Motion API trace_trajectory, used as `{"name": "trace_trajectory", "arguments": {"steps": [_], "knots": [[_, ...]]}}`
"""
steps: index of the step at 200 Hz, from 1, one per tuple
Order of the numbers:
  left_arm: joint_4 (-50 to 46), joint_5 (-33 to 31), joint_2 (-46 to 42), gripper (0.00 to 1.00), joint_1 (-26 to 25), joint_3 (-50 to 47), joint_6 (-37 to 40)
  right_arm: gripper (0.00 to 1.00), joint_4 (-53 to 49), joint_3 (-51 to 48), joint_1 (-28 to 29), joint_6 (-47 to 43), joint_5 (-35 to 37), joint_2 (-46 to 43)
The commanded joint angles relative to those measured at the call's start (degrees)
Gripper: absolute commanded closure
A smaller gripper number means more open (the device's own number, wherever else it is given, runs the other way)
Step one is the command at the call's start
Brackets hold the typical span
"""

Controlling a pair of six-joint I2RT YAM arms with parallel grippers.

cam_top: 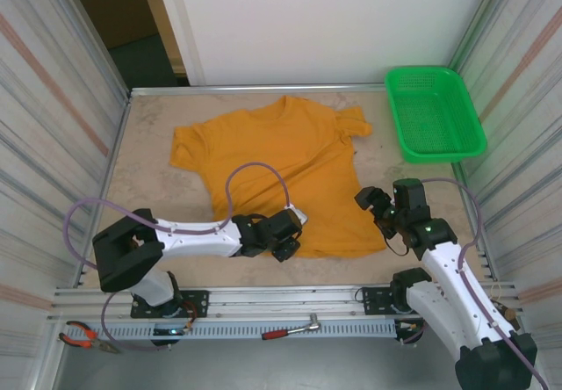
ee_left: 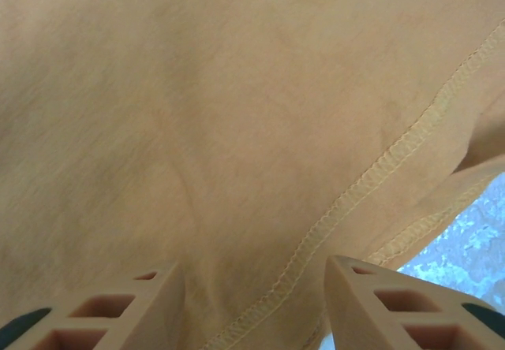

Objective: Fold the inside-out t-shirt

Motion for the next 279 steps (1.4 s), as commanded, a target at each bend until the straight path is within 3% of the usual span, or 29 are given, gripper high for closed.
{"name": "trace_trajectory", "arguments": {"steps": [1, 47, 67, 93, 137, 164, 227, 279], "knots": [[1.9, 1.2, 1.1, 0.53, -0.4, -0.6, -1.4, 0.16, -0.2, 0.9, 0.6, 1.9, -1.4, -0.1], [2.5, 1.9, 2.8, 0.6, -0.4, -1.1, -2.4, 0.16, 0.6, 1.7, 1.9, 3.4, -2.1, -0.1], [2.5, 2.1, 3.2, 0.73, -0.4, -1.1, -2.6, 0.16, 1.0, 2.2, 2.3, 4.1, -2.4, -0.3], [1.6, 1.4, 2.5, 1.0, -0.4, -0.4, -3.2, 0.16, 1.5, 2.9, 3.2, 4.6, -2.6, 0.0], [-3.4, 0.3, -3.7, 1.0, -0.3, 4.9, -4.0, 0.16, 4.1, 2.5, 8.5, 7.4, -1.1, 1.0], [-5.5, -0.4, -7.9, 1.0, 0.2, 7.6, -4.8, 0.15, 6.6, 1.3, 14.4, 14.1, 2.0, 1.2], [-5.4, -2.7, -14.2, 1.0, 2.0, 6.6, -9.1, 0.05, 16.4, -2.4, 36.6, 35.6, 17.3, 4.6], [-2.9, -6.5, -18.5, 1.0, 2.4, 5.1, -14.0, 0.01, 22.3, -1.7, 49.7, 49.4, 28.6, 10.9]]}}
